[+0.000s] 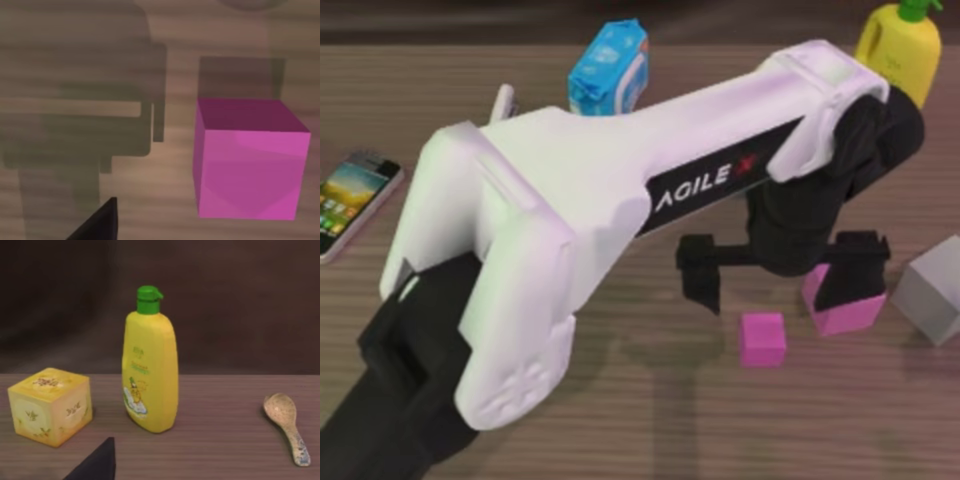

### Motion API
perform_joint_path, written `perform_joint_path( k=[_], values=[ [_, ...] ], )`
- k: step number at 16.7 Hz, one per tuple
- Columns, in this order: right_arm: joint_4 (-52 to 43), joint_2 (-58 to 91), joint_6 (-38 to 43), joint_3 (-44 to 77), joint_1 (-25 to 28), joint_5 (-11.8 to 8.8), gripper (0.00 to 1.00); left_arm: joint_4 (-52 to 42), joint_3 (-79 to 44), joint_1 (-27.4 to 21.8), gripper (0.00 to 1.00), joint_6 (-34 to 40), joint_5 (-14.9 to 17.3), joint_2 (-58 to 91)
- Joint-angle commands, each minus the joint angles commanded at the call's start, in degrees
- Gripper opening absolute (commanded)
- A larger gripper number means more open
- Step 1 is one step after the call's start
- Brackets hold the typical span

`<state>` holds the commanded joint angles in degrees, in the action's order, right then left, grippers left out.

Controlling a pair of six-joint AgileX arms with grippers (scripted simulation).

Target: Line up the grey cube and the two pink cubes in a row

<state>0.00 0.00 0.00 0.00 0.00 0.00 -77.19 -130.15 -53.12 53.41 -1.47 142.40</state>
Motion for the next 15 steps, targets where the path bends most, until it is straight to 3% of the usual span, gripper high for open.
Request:
perform_joint_path(
  k=[9,15],
  values=[
    [-0.31,0.42,0.05,0.41,0.10,0.01,1.00,-3.52,-3.26,0.19,1.00,-0.08,-0.03,-0.88],
    [-8.10,12.39,1.12,11.66,2.89,-0.03,1.00,5.74,11.34,7.52,1.00,-2.75,-0.51,-16.41]
  ],
)
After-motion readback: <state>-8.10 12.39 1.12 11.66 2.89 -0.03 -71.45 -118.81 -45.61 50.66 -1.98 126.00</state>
